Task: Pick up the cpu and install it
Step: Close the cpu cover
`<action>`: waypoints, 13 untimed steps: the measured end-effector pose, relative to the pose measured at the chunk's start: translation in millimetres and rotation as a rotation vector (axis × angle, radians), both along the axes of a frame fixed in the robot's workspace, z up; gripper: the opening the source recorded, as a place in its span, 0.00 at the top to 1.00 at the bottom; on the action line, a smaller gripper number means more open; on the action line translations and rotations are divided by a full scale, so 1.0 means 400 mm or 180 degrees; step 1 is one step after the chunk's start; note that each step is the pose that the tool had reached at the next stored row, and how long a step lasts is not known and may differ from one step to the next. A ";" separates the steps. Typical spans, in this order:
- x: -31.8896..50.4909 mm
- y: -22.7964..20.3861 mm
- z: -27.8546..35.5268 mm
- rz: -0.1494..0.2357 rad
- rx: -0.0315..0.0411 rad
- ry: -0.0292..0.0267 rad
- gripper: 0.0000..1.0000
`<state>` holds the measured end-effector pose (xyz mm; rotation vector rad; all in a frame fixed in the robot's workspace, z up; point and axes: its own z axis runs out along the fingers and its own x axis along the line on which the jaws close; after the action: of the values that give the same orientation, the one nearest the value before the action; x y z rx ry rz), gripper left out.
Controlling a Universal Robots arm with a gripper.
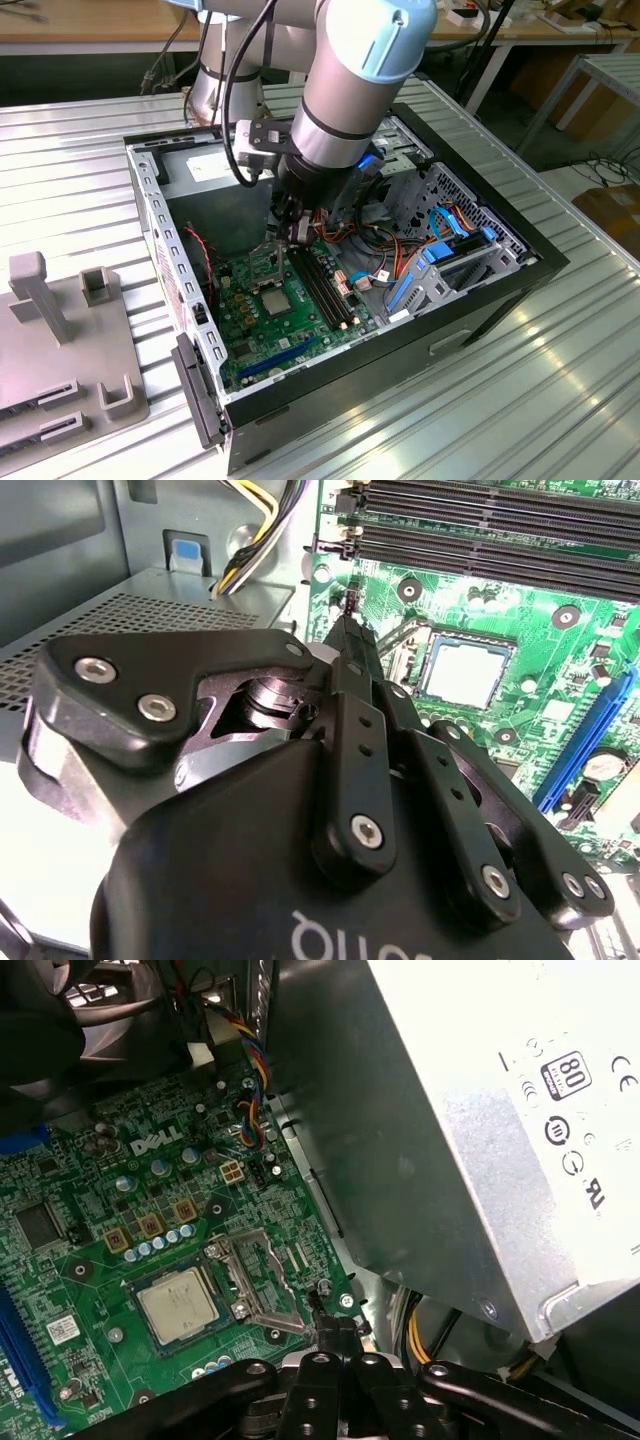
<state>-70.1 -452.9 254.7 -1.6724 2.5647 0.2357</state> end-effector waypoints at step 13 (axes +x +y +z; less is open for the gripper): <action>0.000 -0.006 0.003 0.0063 -0.0001 0.0000 0.89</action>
<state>-70.1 -455.3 255.9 -1.6988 2.5493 0.2367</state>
